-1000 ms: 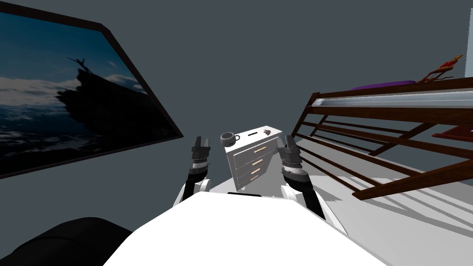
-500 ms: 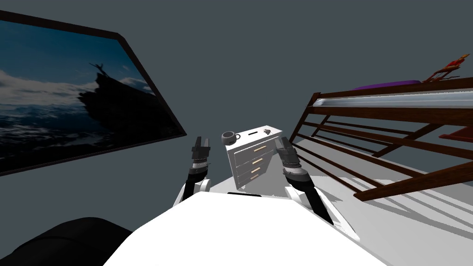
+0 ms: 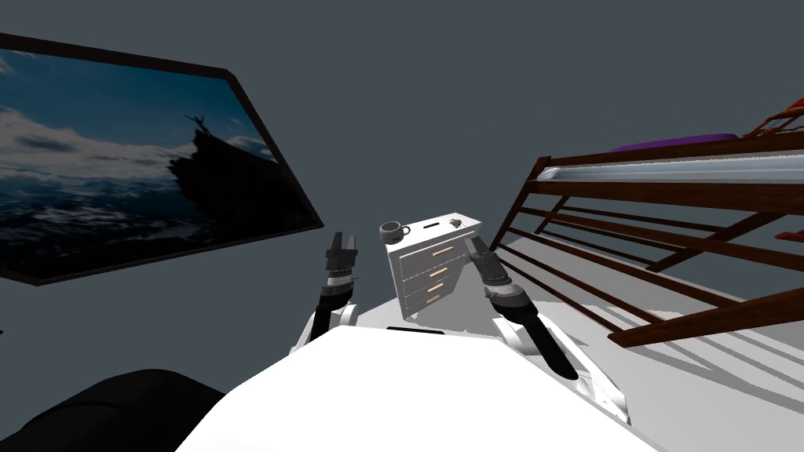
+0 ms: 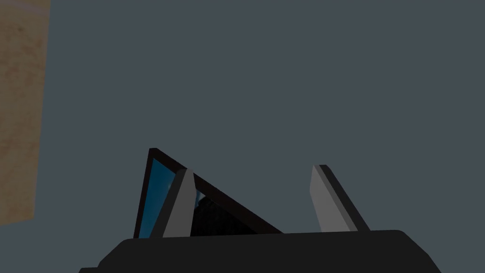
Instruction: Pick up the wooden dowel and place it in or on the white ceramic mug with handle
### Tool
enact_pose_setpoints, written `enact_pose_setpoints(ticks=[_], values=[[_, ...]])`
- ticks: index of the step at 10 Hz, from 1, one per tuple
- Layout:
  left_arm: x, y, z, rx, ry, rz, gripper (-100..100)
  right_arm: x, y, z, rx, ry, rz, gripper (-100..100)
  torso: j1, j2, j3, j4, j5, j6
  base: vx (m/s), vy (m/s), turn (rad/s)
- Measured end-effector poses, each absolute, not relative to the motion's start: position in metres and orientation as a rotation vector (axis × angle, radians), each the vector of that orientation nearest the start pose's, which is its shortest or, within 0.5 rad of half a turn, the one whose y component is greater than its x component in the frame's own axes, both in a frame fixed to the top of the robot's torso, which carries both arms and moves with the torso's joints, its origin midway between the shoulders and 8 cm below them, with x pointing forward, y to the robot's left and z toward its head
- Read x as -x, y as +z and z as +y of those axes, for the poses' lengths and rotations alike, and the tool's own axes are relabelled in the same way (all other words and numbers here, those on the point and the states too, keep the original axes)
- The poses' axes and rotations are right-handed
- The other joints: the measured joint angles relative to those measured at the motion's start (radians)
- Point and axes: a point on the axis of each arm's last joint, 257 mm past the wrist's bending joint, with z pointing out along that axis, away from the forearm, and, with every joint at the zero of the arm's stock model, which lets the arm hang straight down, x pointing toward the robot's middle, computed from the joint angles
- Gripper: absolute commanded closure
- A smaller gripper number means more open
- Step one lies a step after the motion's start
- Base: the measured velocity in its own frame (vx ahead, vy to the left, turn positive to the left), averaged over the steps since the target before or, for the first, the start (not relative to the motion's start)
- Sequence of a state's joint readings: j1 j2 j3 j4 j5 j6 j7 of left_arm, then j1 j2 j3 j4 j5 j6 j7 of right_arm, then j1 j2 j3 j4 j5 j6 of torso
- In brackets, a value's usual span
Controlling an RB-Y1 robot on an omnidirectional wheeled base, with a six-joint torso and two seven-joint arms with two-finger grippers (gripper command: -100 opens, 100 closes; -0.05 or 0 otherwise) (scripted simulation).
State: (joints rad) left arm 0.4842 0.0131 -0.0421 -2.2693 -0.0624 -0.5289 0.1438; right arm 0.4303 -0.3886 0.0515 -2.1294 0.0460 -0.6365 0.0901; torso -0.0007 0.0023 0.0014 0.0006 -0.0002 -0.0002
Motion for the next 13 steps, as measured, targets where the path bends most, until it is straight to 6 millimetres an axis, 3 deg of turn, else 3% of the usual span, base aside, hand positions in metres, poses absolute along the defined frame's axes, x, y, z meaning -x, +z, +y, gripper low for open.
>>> enact_pose_setpoints(ticks=[13], values=[[-0.345,0.029,0.254,0.643,-1.454,0.605,0,-0.368,-0.054,-0.238,0.014,1.131,1.225,-100,0.000,-0.002,-0.001,0.000,0.000,0.001,-0.021,-0.004,0.057]])
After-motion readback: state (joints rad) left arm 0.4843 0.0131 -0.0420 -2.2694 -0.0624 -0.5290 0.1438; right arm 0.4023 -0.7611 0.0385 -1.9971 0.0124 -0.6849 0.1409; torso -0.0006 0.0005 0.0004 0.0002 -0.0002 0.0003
